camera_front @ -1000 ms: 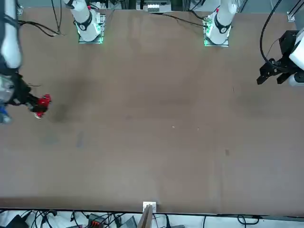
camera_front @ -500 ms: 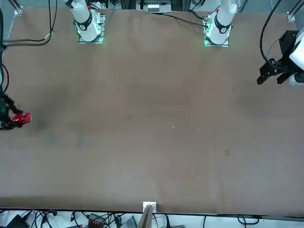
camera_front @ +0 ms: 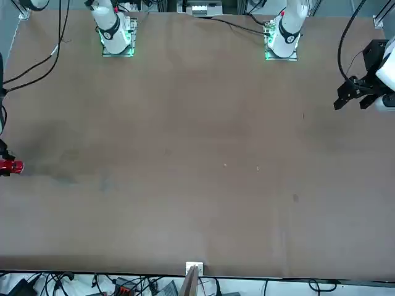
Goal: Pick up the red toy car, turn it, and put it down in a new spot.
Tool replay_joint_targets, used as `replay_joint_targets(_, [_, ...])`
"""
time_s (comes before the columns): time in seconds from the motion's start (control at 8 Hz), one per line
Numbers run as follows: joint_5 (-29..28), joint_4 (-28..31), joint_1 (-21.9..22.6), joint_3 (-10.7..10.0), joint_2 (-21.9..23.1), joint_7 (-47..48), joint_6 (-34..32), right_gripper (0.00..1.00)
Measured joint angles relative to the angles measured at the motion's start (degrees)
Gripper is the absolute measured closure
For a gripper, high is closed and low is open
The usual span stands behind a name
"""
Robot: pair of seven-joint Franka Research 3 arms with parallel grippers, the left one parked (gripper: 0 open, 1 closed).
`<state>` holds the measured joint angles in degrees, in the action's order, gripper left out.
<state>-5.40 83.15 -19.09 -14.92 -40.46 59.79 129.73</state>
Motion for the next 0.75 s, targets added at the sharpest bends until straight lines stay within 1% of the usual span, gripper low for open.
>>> replay_joint_targets(0.25, [-2.90, -0.14, -2.55, 0.47, -2.94, -3.15, 3.28, 0.49])
replay_joint_targets(0.5, [-5.99, -0.31, -3.01, 0.58, -4.42, -5.91, 3.94, 0.49])
replay_joint_targets(0.75, [-6.21, -0.42, -3.25, 0.65, -5.39, -6.82, 4.35, 0.49])
